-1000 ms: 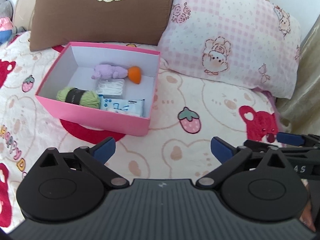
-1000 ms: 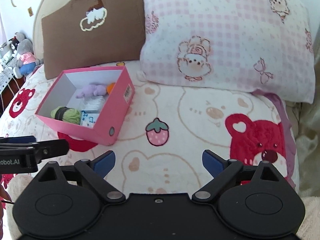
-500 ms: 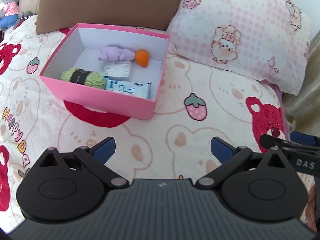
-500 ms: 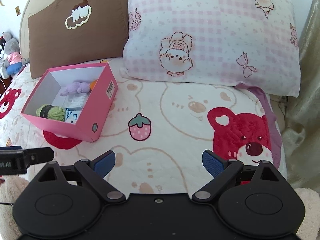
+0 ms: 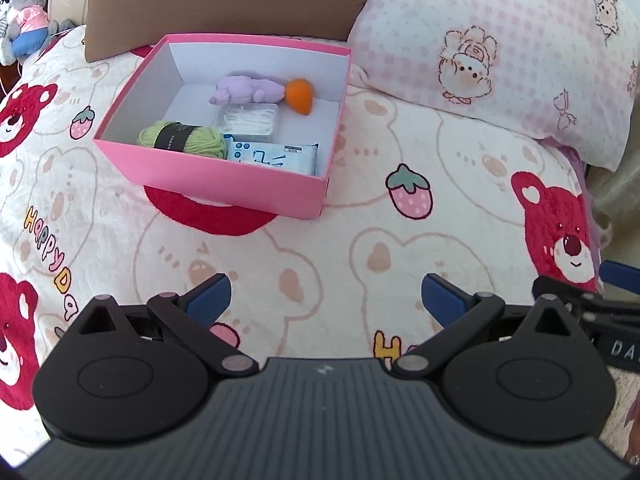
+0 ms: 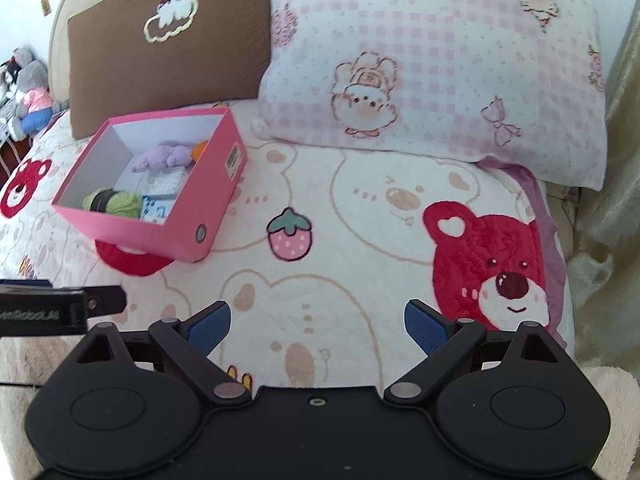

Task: Organize objects

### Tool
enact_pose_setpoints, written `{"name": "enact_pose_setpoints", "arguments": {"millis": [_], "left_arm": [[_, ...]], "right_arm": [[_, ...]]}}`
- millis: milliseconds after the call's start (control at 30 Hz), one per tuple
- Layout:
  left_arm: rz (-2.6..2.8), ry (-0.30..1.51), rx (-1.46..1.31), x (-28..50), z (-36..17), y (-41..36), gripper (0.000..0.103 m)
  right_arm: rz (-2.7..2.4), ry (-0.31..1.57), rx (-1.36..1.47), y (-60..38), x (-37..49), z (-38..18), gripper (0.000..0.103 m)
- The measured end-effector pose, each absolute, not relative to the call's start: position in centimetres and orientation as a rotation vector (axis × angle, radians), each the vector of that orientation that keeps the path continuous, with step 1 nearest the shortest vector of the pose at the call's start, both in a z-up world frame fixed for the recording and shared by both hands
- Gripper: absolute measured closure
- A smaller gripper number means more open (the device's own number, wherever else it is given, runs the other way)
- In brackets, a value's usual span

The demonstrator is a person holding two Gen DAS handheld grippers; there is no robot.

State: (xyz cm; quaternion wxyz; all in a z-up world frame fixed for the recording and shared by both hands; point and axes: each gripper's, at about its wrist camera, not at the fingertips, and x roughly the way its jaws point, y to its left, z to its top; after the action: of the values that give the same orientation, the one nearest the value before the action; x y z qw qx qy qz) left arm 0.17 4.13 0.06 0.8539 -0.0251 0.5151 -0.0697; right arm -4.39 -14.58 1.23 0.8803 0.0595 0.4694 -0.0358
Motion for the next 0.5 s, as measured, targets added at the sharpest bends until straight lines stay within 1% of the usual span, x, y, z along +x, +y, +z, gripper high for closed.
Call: {"name": "enact_pose_setpoints", "arguments": {"millis": [233,500], "left_arm": [[-0.144,1.085,0.014,0.05,0.03,3.53,0.0],[-0.167,1.091,-0.011,-0.29,0.02,3.68,0.0]], "right_arm": [[-0.063,0.996,0.104,-14.08,-4.3,1.18,0.007],[-0.077,0.997,0.099,-14.13,-4.19,1.2,0.007]]}}
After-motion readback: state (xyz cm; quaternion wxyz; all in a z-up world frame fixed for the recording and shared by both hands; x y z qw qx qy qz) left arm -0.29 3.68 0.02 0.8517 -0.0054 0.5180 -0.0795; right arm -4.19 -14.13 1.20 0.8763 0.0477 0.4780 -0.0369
